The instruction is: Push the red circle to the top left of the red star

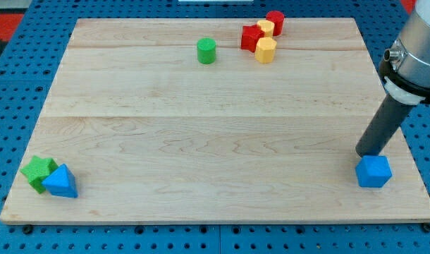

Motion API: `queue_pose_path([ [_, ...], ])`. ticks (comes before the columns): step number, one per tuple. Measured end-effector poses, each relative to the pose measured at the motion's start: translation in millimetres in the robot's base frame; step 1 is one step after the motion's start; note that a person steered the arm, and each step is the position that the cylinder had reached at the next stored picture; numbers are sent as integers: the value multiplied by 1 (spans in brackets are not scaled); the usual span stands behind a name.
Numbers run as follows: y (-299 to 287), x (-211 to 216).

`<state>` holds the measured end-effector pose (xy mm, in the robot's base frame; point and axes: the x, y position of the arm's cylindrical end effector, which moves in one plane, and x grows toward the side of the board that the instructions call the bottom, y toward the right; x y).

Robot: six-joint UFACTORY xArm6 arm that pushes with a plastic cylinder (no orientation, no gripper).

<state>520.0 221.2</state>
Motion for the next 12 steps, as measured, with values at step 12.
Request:
queue_pose_path([
  [12,-109,-328],
])
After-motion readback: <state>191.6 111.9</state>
